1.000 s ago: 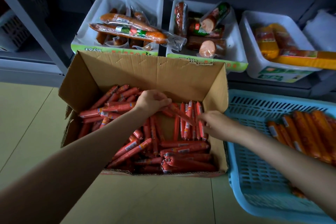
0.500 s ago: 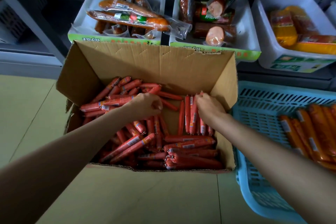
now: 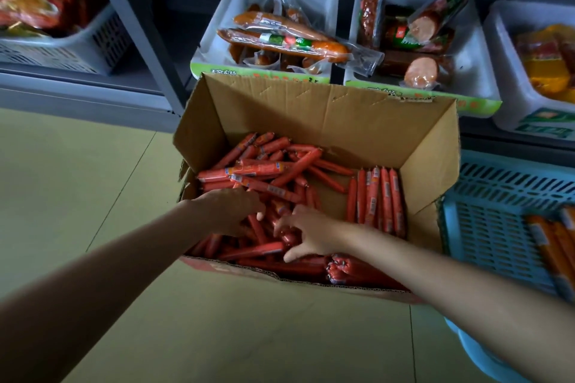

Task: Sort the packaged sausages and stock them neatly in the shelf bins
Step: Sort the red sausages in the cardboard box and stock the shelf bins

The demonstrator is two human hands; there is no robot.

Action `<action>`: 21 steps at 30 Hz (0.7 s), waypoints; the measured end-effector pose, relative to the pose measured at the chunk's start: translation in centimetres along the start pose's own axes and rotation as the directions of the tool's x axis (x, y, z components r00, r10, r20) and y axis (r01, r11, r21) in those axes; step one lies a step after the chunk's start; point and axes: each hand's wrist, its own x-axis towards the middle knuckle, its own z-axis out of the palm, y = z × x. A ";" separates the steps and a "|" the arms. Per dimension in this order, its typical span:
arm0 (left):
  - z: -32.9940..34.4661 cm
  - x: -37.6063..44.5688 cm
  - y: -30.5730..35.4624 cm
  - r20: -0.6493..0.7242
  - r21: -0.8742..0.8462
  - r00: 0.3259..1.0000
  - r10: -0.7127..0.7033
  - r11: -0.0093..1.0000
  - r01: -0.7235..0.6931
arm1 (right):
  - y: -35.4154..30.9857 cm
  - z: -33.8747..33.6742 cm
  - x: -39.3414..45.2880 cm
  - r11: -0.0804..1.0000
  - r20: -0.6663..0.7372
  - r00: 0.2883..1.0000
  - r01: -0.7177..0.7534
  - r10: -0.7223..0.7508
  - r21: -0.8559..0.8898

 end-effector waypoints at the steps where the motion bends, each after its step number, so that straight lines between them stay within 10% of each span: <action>1: 0.0 0.0 0.2 0.019 0.040 1.000 -0.004 0.999 0.003 | 0.0 0.1 -0.3 0.998 -0.001 1.000 0.025 -0.025 -0.065; 8: 1.0 -1.1 0.5 -0.056 0.413 0.995 -0.084 0.905 0.100 | -1.2 2.0 0.5 0.983 -0.207 0.977 0.011 -0.049 -0.182; 12: 0.8 -0.2 1.0 -0.148 0.489 0.988 -0.048 0.865 0.115 | -1.0 -1.4 0.3 0.970 -0.364 0.929 0.018 0.074 0.242; 14: 0.8 0.5 0.8 -0.153 0.467 0.988 -0.018 0.880 0.089 | -0.2 -4.2 -1.3 0.740 -0.358 0.908 0.085 0.218 0.667; 18: 0.5 1.1 -0.4 -0.299 -0.067 0.953 -0.053 0.997 0.034 | 1.8 -8.1 -4.3 0.196 -0.352 0.866 0.299 0.355 0.934; 21: -0.4 1.5 -0.4 -0.346 -0.447 0.912 -0.220 0.893 0.046 | 3.0 -9.4 -5.9 0.254 -0.393 0.787 0.305 0.476 0.918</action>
